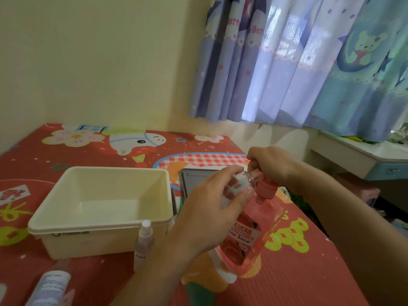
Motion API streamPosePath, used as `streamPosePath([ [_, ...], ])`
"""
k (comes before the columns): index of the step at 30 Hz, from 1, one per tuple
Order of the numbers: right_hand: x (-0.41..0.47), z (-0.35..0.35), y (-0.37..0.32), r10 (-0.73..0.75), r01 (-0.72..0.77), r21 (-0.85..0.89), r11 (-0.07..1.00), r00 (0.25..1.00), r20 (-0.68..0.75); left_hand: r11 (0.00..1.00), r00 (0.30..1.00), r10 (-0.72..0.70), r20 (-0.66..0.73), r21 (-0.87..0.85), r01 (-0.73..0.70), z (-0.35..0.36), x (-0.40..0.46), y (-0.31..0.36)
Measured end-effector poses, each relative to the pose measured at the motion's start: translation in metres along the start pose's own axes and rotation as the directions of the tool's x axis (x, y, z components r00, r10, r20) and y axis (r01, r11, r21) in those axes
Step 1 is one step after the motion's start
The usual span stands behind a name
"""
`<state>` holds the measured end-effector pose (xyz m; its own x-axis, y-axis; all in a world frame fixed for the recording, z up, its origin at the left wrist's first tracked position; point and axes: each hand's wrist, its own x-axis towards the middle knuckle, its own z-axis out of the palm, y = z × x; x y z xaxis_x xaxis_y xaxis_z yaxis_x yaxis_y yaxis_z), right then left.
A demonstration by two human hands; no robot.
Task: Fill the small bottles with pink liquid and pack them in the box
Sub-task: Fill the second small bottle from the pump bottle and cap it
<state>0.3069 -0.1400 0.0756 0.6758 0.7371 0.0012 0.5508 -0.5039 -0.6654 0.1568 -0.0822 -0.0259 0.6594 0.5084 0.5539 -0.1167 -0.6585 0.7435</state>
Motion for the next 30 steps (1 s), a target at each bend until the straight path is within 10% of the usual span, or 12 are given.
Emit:
streamPosePath([
  [6,-0.002,-0.019,-0.017,0.166,-0.120,-0.173,0.977,0.945,0.282,1.000,1.000,-0.003,-0.020,-0.026,0.002,-0.002,-0.001,0.003],
  [13,0.000,-0.002,-0.002,0.053,-0.046,-0.103,0.994,0.996,0.070,1.000,1.000,0.006,0.000,-0.029,-0.006,0.001,-0.002,0.000],
  [20,-0.004,-0.019,-0.017,0.153,-0.116,-0.131,0.985,0.934,0.324,0.999,0.999,0.000,-0.035,-0.033,-0.001,0.000,-0.003,0.003],
  [26,0.000,-0.001,-0.004,0.031,-0.024,-0.087,0.996,0.996,0.082,1.000,1.000,0.005,-0.015,0.009,-0.005,-0.001,-0.003,0.001],
  [30,-0.004,-0.006,-0.006,0.092,-0.081,-0.067,0.994,0.979,0.183,1.000,1.000,-0.004,-0.003,0.006,0.004,0.001,-0.006,0.003],
])
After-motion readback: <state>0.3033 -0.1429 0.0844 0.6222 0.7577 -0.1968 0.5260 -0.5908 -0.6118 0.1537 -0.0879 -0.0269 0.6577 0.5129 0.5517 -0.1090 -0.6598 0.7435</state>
